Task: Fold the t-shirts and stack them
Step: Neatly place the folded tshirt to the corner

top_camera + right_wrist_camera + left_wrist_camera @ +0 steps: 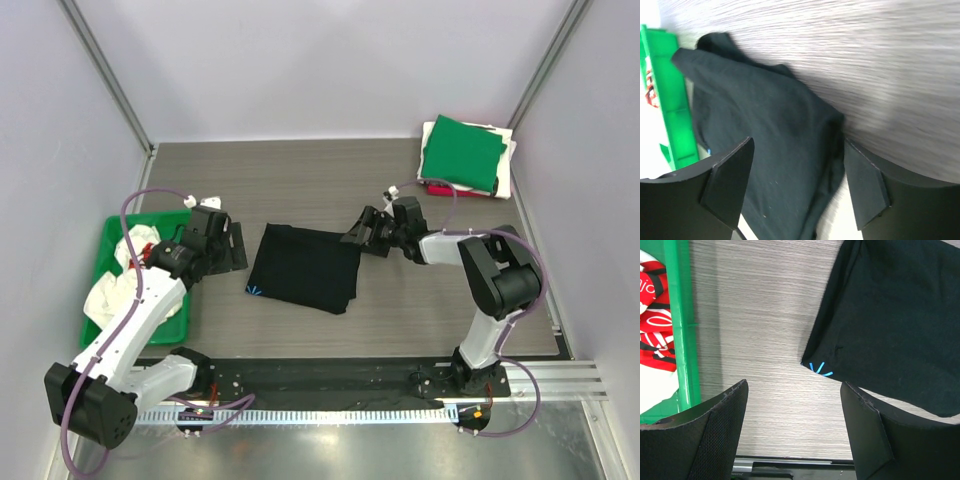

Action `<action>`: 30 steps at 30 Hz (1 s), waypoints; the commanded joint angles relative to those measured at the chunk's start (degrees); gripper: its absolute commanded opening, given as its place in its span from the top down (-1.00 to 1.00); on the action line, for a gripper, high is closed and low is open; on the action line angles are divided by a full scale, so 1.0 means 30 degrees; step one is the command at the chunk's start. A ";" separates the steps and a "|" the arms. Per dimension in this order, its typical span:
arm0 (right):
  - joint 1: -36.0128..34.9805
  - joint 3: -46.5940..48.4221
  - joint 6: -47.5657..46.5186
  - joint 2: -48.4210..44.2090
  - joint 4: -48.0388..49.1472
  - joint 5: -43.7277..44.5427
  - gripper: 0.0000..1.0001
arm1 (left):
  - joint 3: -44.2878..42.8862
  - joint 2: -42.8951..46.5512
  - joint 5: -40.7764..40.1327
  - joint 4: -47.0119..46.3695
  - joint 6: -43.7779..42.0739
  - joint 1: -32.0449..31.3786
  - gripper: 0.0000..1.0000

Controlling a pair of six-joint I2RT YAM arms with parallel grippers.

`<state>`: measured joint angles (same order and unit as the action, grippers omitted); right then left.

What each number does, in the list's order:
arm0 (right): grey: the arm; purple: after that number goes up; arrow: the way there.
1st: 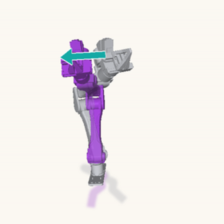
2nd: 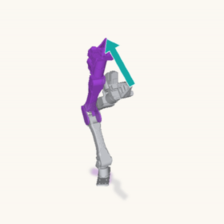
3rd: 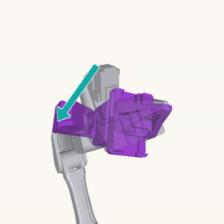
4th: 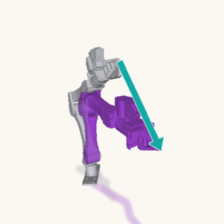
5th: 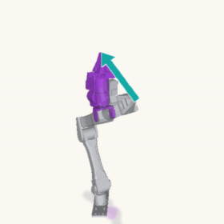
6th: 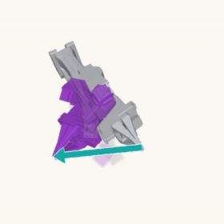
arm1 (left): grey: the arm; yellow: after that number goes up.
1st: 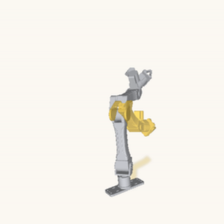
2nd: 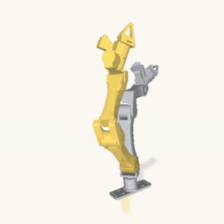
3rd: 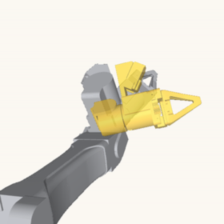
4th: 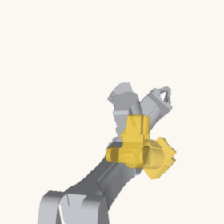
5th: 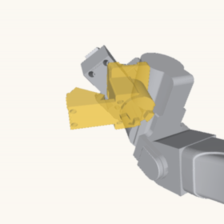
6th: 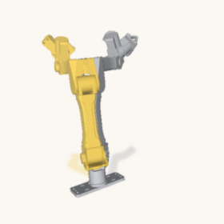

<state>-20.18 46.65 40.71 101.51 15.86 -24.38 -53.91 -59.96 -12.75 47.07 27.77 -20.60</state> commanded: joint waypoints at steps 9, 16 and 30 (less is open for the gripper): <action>-0.0918 -0.2104 0.1225 0.2078 0.3619 -0.2418 -0.11 | -0.0106 0.0389 -0.0525 -0.0426 -0.0262 0.0070 -0.51; -0.0889 -0.1841 0.1930 0.2988 0.6170 -0.4438 0.53 | -0.0604 0.1294 -0.0260 0.0598 -0.0087 0.0070 -0.50; 0.0809 0.3665 -0.6149 -0.3715 -0.8235 0.1877 0.98 | 0.0510 0.3115 -0.0554 0.0364 0.0031 0.0070 -0.54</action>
<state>-19.59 53.25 31.07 96.12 1.76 -27.03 -52.42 -49.41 -13.93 49.15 28.21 -20.60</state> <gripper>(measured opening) 0.111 0.767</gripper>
